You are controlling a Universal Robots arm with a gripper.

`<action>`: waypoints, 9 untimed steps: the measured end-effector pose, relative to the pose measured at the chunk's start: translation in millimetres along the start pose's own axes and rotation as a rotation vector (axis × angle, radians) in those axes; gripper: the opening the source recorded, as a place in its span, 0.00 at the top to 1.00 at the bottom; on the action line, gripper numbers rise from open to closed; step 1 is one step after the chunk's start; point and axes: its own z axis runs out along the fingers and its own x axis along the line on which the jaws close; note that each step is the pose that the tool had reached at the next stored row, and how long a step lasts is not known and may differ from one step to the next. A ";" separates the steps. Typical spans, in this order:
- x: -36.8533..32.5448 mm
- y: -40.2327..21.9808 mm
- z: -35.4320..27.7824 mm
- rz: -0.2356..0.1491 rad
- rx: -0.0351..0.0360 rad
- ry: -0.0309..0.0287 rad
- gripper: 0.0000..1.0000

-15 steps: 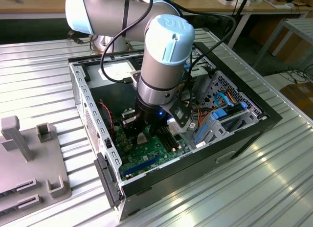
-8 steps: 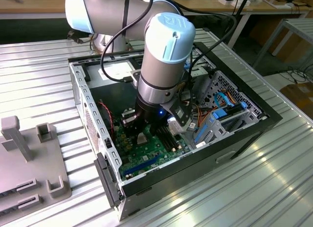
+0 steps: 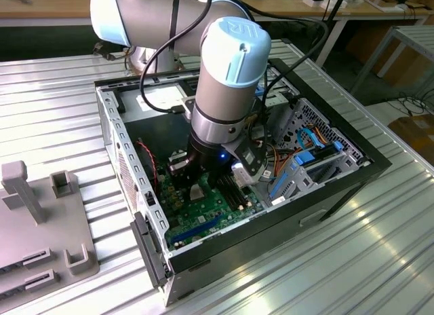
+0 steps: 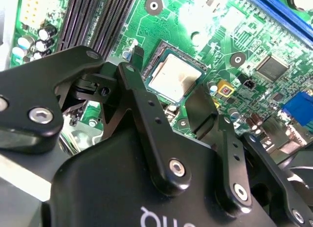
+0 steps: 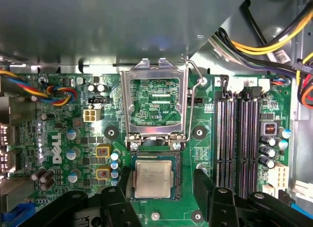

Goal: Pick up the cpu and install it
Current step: 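Place the cpu into insertion slot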

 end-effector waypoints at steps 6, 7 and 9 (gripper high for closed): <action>1.2 0.0 0.4 0.030 0.0000 0.0093 0.38; 1.2 0.0 0.4 0.030 0.0001 0.0095 0.38; 1.3 0.0 0.3 0.030 0.0003 0.0096 0.38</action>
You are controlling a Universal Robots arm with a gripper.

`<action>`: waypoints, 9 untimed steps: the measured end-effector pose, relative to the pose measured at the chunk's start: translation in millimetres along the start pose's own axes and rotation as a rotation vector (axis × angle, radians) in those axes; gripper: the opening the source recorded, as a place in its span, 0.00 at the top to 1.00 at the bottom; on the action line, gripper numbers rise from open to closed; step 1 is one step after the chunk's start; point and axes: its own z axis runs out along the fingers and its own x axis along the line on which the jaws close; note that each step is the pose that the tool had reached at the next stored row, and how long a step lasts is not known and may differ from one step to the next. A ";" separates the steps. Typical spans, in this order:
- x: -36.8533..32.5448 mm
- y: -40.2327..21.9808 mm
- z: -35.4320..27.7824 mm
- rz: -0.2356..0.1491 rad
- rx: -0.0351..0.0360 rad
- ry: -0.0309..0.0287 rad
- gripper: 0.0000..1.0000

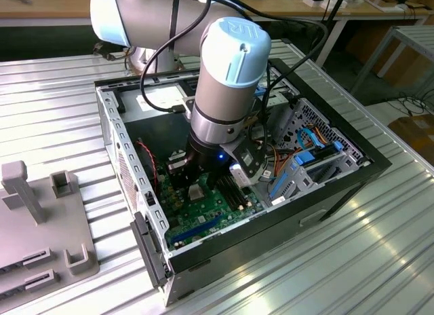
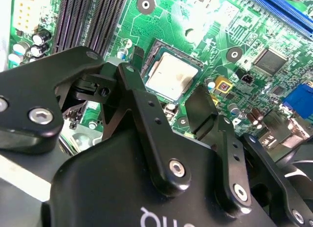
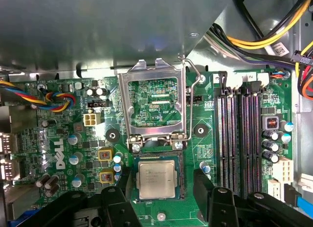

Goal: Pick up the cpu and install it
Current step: 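Place the cpu into insertion slot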

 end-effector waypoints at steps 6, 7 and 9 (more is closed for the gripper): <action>0.0 0.0 0.0 0.000 0.0004 -0.0001 0.40; 0.0 0.0 0.0 0.000 0.0004 -0.0001 0.47; 0.0 0.0 0.0 0.000 0.0006 -0.0001 0.47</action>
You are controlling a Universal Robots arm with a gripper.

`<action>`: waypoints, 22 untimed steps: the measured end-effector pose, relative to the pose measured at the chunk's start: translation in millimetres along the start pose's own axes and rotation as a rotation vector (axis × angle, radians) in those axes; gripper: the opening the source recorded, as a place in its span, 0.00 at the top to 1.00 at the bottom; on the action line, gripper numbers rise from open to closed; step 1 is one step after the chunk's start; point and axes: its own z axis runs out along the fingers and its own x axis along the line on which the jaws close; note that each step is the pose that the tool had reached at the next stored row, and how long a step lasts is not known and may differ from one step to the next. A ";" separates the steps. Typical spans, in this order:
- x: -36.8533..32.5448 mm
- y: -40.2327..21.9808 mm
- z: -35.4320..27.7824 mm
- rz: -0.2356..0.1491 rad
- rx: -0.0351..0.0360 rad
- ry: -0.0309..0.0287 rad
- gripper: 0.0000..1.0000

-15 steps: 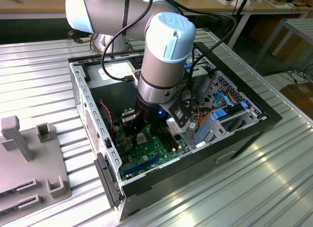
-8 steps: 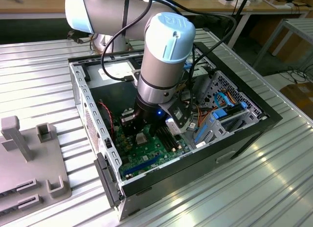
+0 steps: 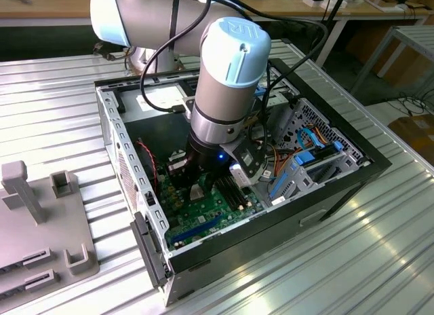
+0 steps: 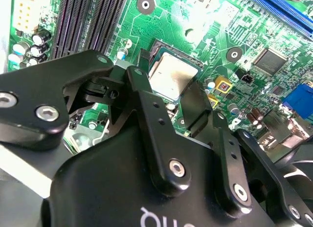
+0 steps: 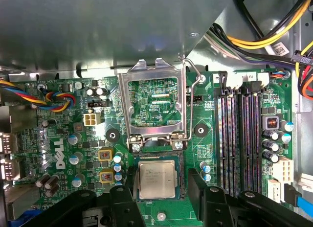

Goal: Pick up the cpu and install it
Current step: 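Place the cpu into insertion slot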

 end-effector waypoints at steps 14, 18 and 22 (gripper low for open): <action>1.7 -0.1 0.5 0.000 0.0001 0.0000 0.47; 1.7 -0.1 1.7 0.000 0.0001 0.0000 0.47; 1.8 -0.1 2.3 0.000 0.0003 0.0009 0.49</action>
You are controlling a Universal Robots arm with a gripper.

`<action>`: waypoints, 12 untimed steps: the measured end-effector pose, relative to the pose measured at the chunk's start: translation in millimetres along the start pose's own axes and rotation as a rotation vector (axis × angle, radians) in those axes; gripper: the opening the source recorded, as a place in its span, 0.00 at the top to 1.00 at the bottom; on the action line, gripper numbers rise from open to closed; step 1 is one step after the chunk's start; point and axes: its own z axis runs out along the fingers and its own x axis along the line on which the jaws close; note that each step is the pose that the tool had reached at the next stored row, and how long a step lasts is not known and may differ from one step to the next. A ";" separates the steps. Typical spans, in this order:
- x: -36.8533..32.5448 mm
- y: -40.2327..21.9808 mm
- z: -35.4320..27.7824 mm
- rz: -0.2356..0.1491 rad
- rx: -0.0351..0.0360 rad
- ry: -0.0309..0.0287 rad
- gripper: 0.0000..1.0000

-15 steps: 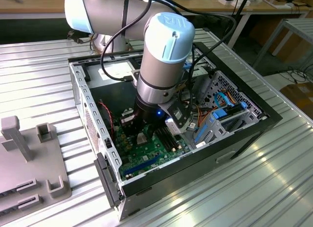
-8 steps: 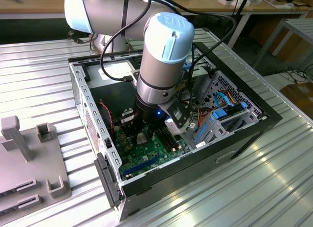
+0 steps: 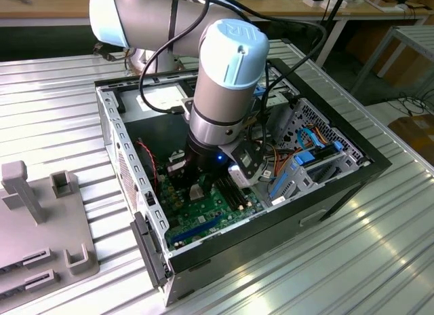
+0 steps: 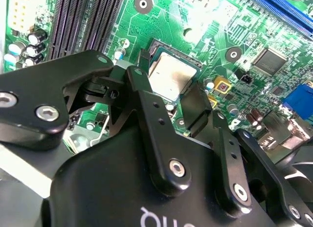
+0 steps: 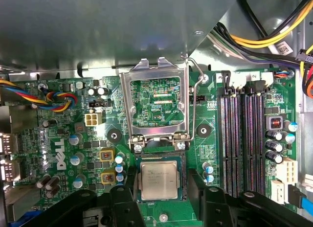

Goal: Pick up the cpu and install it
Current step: 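Place the cpu into insertion slot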

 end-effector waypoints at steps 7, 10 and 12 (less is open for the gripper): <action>-0.2 0.0 0.4 0.000 -0.0002 -0.0009 0.56; -0.2 0.1 0.0 0.000 -0.0005 -0.0008 0.56; -0.2 0.1 -1.8 0.000 -0.0008 0.0001 0.56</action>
